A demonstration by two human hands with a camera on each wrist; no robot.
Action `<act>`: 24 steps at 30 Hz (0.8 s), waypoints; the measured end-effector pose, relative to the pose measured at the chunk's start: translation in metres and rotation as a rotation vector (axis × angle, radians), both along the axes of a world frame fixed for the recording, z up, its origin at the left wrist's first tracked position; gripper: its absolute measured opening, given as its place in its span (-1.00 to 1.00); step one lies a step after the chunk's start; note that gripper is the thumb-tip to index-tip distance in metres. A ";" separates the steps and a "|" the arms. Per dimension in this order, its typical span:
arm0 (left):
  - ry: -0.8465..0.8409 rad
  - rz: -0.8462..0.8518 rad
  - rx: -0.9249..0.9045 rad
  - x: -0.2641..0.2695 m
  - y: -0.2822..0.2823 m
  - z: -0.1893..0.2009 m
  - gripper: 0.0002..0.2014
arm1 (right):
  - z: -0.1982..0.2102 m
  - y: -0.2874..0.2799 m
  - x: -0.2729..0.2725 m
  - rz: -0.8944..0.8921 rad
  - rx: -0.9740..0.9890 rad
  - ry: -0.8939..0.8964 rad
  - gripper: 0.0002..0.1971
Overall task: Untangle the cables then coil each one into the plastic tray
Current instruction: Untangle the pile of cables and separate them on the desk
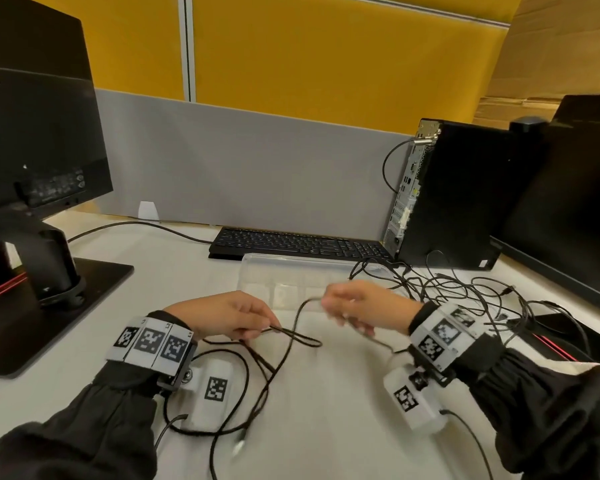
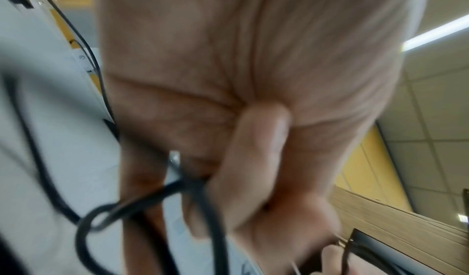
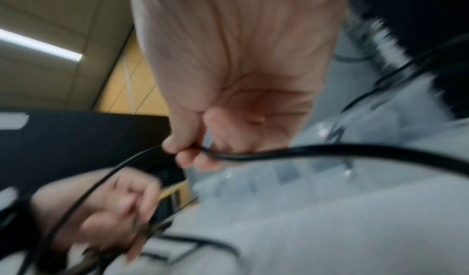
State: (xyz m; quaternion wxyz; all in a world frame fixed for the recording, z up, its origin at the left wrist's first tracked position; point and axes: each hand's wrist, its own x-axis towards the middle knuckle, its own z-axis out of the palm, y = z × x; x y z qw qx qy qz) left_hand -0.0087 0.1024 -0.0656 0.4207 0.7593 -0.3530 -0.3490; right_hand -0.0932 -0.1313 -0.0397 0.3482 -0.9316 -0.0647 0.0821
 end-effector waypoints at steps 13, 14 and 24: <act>-0.258 0.485 -0.186 0.011 0.006 -0.003 -0.79 | 0.026 -0.209 -0.039 -1.216 -0.302 -0.268 -0.67; -0.246 0.498 -0.206 0.010 0.006 -0.003 -0.79 | 0.024 -0.200 -0.039 -1.214 -0.367 -0.273 -0.55; -0.165 0.472 -0.519 -0.006 -0.002 0.007 -0.85 | 0.011 0.026 0.002 0.045 -0.345 -0.393 -0.67</act>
